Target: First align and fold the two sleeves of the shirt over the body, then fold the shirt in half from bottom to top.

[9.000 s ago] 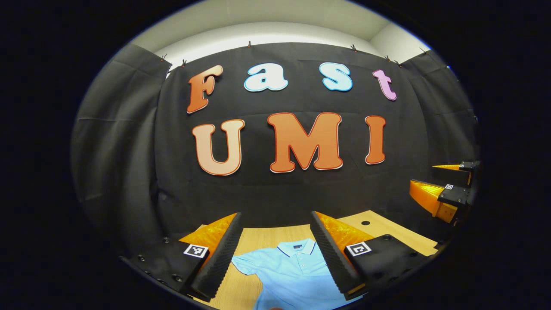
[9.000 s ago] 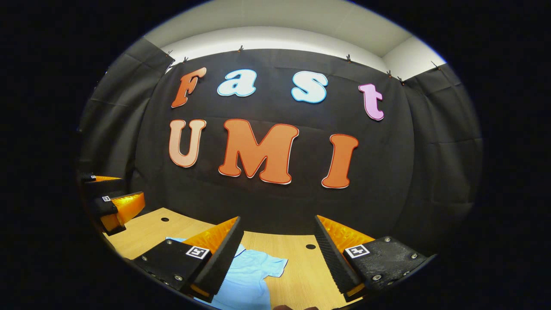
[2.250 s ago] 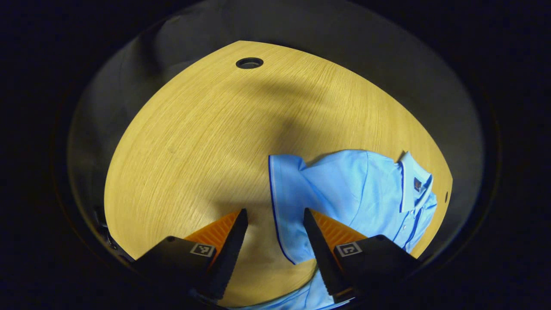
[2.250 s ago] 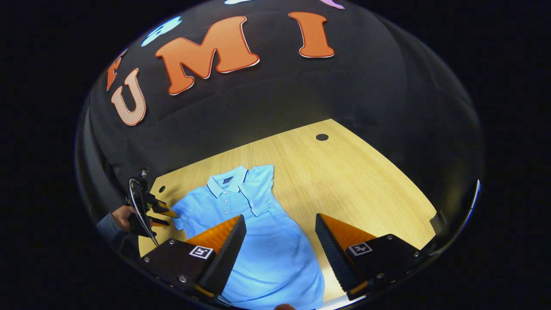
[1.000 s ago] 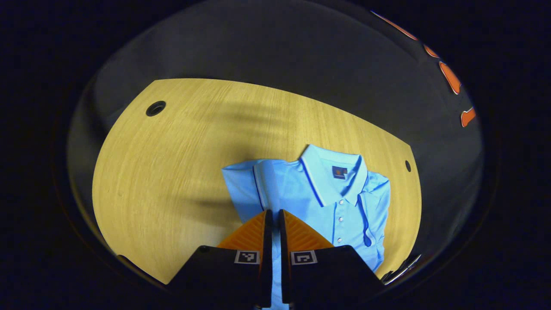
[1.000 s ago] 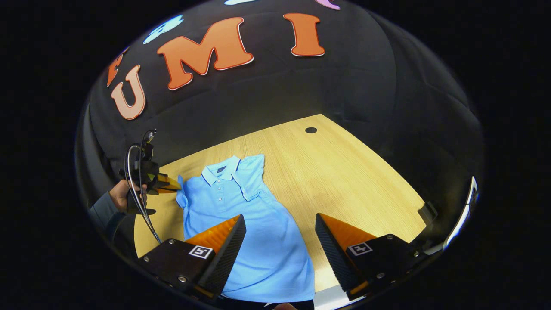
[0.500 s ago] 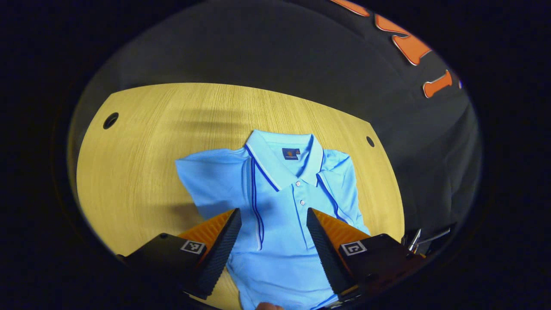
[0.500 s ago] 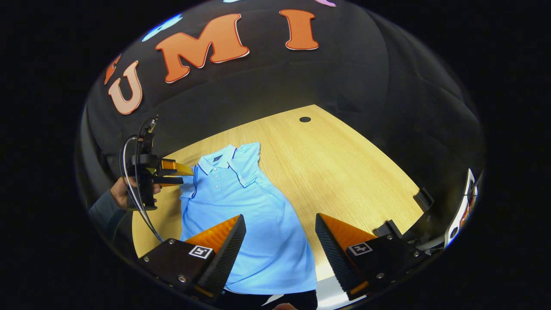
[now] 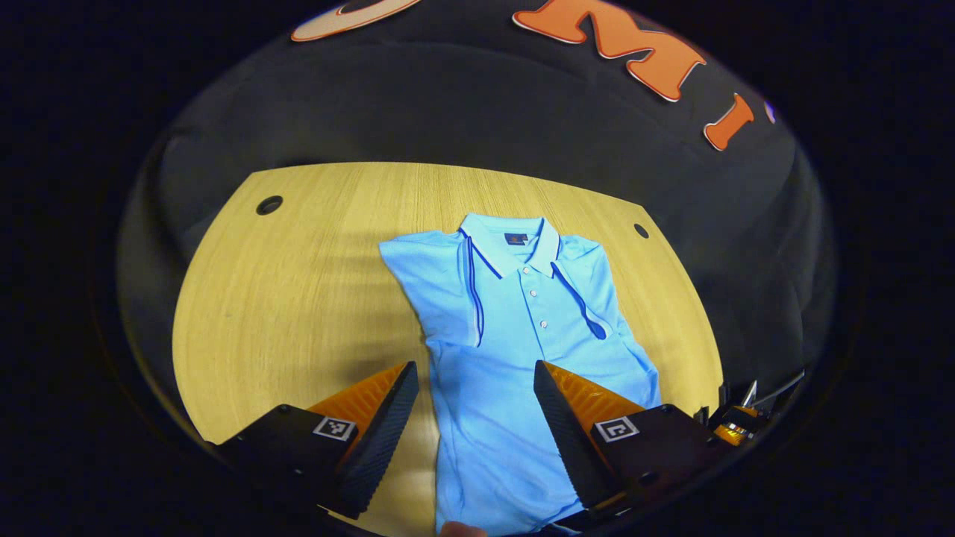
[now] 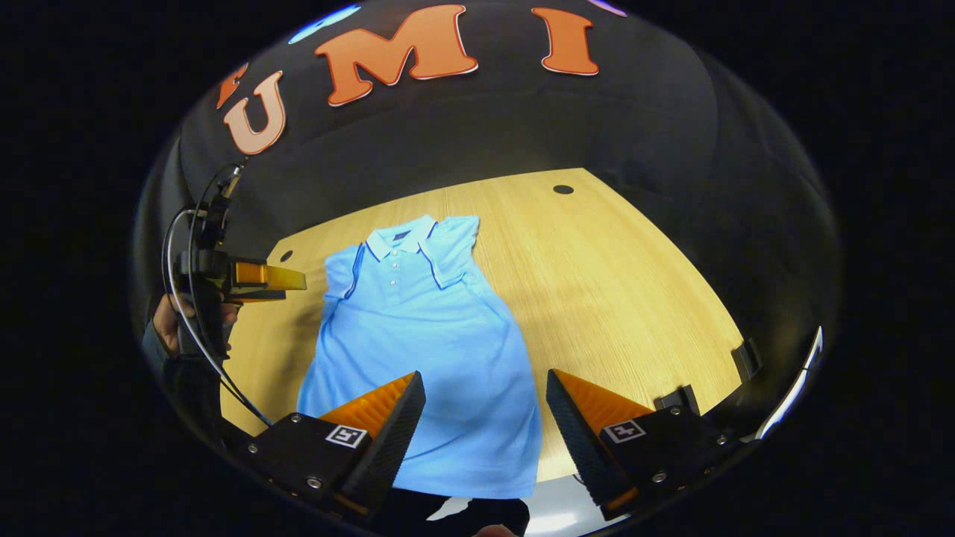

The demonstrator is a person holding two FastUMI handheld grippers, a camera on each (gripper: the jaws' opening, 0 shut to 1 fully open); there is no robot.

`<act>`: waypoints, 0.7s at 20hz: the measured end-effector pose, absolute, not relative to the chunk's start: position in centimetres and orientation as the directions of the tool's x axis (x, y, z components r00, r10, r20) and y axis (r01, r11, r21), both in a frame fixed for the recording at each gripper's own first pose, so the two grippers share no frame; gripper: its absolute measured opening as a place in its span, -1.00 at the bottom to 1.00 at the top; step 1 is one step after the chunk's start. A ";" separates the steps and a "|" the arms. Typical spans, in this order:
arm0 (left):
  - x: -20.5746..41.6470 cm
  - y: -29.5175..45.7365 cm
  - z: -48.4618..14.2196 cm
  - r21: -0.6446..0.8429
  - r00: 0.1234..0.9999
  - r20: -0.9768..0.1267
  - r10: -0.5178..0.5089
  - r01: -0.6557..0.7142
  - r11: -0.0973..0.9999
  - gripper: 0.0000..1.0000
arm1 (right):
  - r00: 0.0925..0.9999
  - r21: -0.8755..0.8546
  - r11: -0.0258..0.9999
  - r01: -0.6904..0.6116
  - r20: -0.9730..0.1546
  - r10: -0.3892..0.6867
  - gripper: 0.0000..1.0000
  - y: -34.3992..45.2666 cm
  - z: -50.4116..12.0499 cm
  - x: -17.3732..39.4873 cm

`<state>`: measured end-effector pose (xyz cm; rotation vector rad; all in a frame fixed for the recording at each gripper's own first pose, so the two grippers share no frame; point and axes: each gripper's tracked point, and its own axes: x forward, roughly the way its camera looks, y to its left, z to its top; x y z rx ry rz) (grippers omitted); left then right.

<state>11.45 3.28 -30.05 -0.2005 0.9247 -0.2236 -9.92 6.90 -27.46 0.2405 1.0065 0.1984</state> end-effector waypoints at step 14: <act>-7.8 3.4 -32.8 -0.185 0.531 -0.818 -0.222 0.122 0.975 1.00 | 0.383 0.285 0.934 -0.217 -0.855 0.350 0.98 7.3 -33.0 -17.5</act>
